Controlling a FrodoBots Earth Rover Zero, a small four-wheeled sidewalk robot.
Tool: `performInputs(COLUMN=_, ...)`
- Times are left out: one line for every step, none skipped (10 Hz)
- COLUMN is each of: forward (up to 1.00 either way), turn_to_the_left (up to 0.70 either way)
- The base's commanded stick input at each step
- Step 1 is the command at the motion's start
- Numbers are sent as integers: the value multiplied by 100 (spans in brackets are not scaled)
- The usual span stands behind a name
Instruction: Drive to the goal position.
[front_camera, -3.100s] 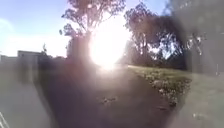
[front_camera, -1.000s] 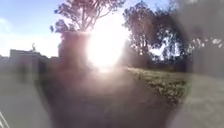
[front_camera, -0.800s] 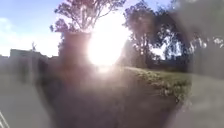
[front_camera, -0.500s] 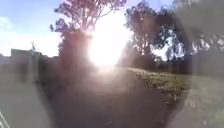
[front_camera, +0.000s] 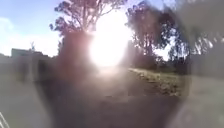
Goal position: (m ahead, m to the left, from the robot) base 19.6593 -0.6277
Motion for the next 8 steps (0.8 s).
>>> performInputs(forward=100, turn_to_the_left=0)
performInputs(forward=100, turn_to_the_left=0)
performInputs(forward=100, turn_to_the_left=0)
performInputs(forward=100, turn_to_the_left=0)
performInputs(forward=100, turn_to_the_left=0)
performInputs(forward=100, turn_to_the_left=0)
performInputs(forward=100, turn_to_the_left=0)
performInputs(forward=100, turn_to_the_left=0)
